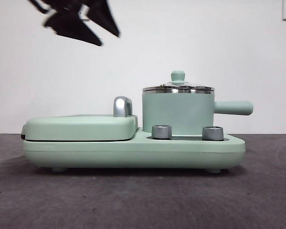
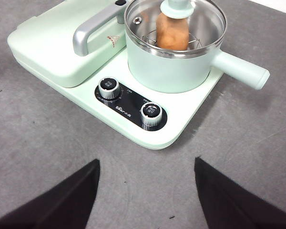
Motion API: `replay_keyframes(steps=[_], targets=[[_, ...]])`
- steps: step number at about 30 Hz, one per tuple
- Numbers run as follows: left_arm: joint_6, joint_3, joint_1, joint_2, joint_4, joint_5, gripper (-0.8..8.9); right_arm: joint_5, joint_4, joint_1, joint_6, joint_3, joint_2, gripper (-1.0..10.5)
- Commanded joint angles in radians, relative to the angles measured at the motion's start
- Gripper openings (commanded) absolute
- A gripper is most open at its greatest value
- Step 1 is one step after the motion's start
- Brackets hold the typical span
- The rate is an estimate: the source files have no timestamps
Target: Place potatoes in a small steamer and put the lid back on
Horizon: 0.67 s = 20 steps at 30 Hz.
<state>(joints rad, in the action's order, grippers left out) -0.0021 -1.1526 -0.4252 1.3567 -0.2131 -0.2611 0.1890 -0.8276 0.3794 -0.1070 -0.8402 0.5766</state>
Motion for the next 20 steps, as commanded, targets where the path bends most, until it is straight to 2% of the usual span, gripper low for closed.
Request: replay_keyframes(steps=[1, 9, 15, 20], targets=[[-0.018, 0.093, 0.018, -0.090, 0.004, 0.000, 2.77, 0.001, 0.003, 0.006, 0.003, -0.005, 0.003, 3.1], [-0.117, 0.319, 0.103, -0.368, -0.018, -0.001, 2.77, 0.002, 0.003, 0.006, 0.003, -0.005, 0.003, 3.1], [-0.122, 0.391, 0.108, -0.546, -0.155, -0.001, 2.77, 0.006, 0.003, 0.006, 0.027, -0.005, 0.003, 3.1], [-0.122, 0.426, 0.108, -0.679, -0.273, -0.002, 2.76, 0.043, 0.003, 0.006, 0.029, -0.005, 0.004, 3.1]])
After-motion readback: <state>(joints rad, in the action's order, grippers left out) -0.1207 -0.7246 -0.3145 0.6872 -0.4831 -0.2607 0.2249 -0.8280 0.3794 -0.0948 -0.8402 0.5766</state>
